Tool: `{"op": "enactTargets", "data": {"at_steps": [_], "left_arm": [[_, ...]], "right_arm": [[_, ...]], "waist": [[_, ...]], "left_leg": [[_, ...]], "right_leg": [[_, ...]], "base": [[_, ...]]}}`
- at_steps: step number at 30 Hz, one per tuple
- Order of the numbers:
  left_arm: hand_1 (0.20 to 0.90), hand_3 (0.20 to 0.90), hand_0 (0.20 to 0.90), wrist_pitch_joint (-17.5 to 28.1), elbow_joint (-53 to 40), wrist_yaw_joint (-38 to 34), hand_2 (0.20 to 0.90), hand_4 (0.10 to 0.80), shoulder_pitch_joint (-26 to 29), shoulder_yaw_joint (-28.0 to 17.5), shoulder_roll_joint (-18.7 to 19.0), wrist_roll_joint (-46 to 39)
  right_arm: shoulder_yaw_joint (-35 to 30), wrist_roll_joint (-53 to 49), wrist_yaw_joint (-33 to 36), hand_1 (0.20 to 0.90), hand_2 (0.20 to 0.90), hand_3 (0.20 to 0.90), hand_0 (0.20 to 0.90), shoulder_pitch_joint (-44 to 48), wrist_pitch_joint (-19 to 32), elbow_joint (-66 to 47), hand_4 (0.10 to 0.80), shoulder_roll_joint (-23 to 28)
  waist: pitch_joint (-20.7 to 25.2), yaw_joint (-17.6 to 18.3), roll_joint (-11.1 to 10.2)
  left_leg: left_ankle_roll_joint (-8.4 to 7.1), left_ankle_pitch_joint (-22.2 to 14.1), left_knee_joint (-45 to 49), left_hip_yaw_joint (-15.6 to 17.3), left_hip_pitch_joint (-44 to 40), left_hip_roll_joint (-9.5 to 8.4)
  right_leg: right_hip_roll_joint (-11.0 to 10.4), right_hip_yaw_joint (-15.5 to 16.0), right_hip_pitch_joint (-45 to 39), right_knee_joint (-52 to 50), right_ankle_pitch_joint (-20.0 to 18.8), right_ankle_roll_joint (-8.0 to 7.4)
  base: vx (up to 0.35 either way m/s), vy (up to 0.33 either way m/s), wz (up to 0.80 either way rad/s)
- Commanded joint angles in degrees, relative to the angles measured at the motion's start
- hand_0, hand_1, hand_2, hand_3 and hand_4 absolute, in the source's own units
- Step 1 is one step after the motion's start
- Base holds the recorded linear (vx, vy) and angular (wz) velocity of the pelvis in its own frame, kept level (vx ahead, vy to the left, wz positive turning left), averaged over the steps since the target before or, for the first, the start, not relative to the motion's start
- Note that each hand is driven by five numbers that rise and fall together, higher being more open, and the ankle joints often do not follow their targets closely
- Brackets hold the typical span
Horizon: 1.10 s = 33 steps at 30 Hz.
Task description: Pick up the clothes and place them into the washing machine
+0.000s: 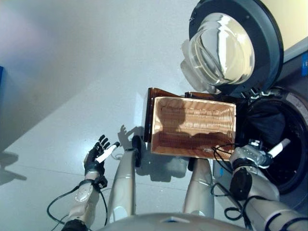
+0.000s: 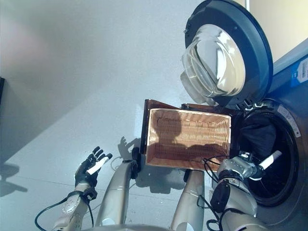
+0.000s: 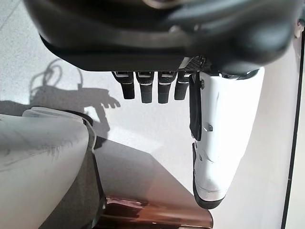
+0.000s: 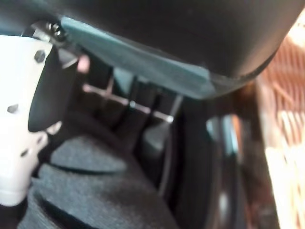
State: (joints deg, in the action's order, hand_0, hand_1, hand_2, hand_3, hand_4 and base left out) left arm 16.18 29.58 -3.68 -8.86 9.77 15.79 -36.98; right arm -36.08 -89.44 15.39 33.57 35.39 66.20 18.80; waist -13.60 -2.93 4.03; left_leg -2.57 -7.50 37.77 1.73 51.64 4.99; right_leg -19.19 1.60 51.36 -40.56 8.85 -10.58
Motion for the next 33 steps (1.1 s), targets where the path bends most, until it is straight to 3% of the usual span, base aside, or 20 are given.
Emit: {"op": "enactTargets", "data": {"at_steps": [1, 17, 29, 30, 33], "left_arm": [[0.9, 0.9, 0.9, 2.89, -2.12, -0.6, 0.9, 0.8, -1.39, -2.07, 2.86, -0.37], [0.9, 0.9, 0.9, 2.91, -5.21, 0.82, 0.9, 0.8, -3.97, -0.91, 5.37, 0.49], [0.9, 0.9, 0.9, 3.02, -4.81, 0.27, 0.9, 0.8, -3.45, -1.28, 5.57, -0.13], [0.9, 0.9, 0.9, 2.99, -4.68, 0.14, 0.9, 0.8, -3.38, -1.37, 5.62, -0.1], [0.9, 0.9, 0.9, 3.1, -4.39, -0.25, 0.9, 0.8, -3.47, -1.63, 5.53, -0.29]], "right_arm": [[-2.06, 2.18, 1.59, 0.2, 0.2, 0.2, 0.2, 0.9, 5.63, 0.03, 0.3, 11.26], [-2.18, 10.08, 11.32, 0.2, 0.2, 0.2, 0.2, 5.86, 4.39, 6.0, 0.3, 32.26], [-1.66, 9.8, 12.5, 0.2, 0.2, 0.2, 0.2, 5.24, 4.13, 9.62, 0.3, 32.28], [-1.62, 9.71, 12.62, 0.2, 0.2, 0.2, 0.2, 5.32, 4.12, 9.8, 0.3, 32.12], [-1.68, 9.25, 12.66, 0.2, 0.2, 0.2, 0.2, 5.43, 4.74, 9.66, 0.3, 31.59]], "waist": [[0.82, -0.56, 2.51], [1.96, -1.17, 5.37], [2.54, -0.75, 5.82], [2.94, -0.81, 5.87], [2.72, -0.79, 5.91]], "left_leg": [[-1.34, -1.32, -1.69, -0.92, -0.74, -0.12], [-1.51, 0.68, -2.79, 0.0, -0.58, -0.08], [-1.37, 0.43, -2.75, 0.49, -0.52, 0.05], [-1.58, -0.87, -2.62, 0.15, -0.96, 0.06], [-1.35, 0.18, -2.64, 0.68, -0.36, 0.15]], "right_leg": [[0.74, -0.35, -0.54, 2.43, -3.94, 2.11], [0.18, -1.25, 0.91, 2.04, -4.64, 2.35], [0.2, -1.44, 1.68, 1.63, -4.85, 2.4], [0.35, -1.82, 1.32, 1.16, -3.58, 2.06], [0.21, -1.51, 1.79, 1.39, -4.66, 2.44]], "base": [[0.069, -0.003, -0.04], [-0.015, 0.002, 0.01], [0.011, 0.0, -0.02], [0.0, 0.0, 0.0], [0.031, 0.004, -0.04]]}}
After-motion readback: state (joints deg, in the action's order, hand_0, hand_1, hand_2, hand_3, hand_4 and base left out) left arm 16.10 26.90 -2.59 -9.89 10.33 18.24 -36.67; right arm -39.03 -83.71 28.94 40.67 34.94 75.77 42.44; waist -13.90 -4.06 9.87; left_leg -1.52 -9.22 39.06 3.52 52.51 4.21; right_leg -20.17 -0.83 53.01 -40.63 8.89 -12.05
